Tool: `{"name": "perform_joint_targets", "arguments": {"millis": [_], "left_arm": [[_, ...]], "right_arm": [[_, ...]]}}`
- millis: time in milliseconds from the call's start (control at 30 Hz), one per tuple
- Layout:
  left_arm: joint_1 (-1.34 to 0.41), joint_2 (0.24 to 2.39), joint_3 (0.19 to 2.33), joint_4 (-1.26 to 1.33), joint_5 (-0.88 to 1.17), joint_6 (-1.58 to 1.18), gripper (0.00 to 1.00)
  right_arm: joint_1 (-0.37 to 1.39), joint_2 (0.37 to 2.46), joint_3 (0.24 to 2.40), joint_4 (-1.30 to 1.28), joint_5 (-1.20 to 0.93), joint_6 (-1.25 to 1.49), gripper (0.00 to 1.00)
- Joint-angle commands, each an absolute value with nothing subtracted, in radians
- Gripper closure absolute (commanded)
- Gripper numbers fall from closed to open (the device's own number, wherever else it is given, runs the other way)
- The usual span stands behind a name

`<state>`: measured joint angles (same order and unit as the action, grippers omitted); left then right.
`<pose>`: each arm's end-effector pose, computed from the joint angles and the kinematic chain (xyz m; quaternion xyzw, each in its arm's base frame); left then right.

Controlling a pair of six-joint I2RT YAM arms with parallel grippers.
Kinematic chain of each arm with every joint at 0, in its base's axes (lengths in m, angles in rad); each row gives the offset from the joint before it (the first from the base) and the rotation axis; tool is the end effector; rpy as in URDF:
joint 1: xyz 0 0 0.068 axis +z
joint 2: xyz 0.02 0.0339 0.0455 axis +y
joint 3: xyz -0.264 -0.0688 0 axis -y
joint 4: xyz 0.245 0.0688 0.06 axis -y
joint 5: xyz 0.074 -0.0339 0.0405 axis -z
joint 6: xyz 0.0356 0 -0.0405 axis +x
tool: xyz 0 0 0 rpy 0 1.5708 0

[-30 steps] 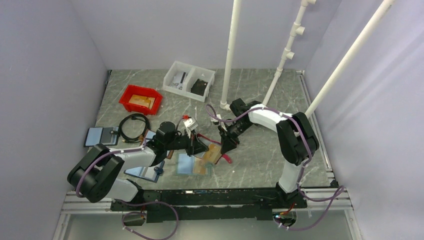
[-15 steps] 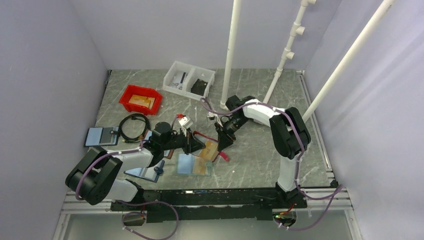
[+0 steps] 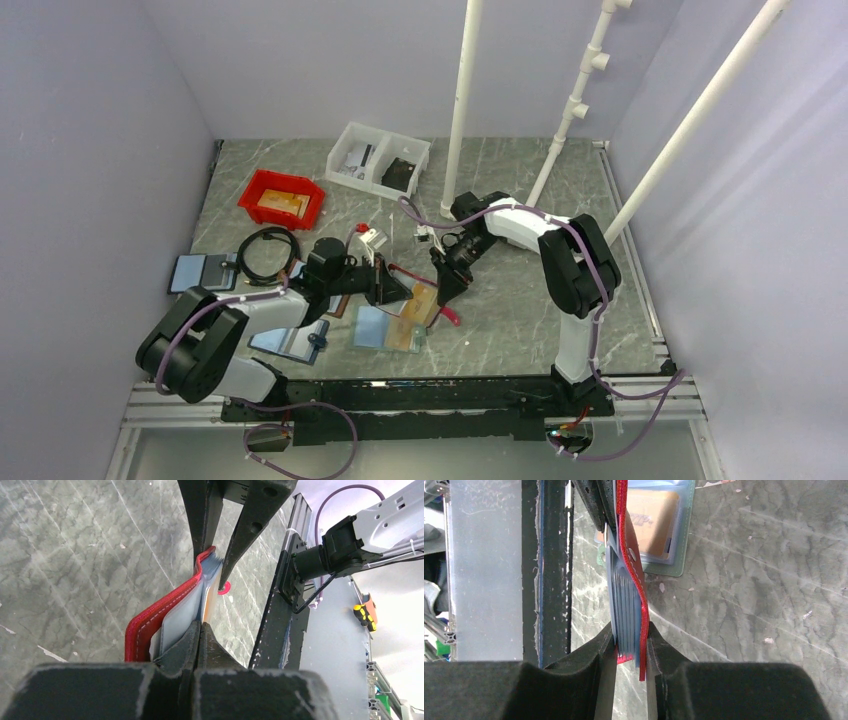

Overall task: Take the credit cards out of the card holder
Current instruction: Remove the credit card from the card holder.

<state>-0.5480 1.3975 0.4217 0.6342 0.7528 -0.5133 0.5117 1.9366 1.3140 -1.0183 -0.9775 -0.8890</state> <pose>0.2056 -0.1540 0.1708 0.2251 0.7560 -0.5304 0.3105 0.2836 0.1931 0.1722 -0.5561 0.6853 0.4667 0.0576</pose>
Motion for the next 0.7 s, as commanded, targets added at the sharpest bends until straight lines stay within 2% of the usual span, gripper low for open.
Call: {"name": "perform_joint_targets", "arguments": {"millis": [0, 133, 667], "left_arm": [[-0.543, 1.31, 0.493, 0.529, 0.764, -0.534, 1.0], [-0.539, 1.262, 0.492, 0.438, 0.72, -0.5, 1.0], [-0.525, 1.241, 0.485, 0.426, 0.728, -0.573, 1.0]], "right_arm": [[0.508, 1.948, 1.349, -1.037, -0.93, -0.887, 1.0], [0.508, 1.951, 1.353, -1.042, -0.931, -0.887, 1.0], [0.514, 1.975, 1.363, -1.055, -0.926, -0.882, 1.0]]}}
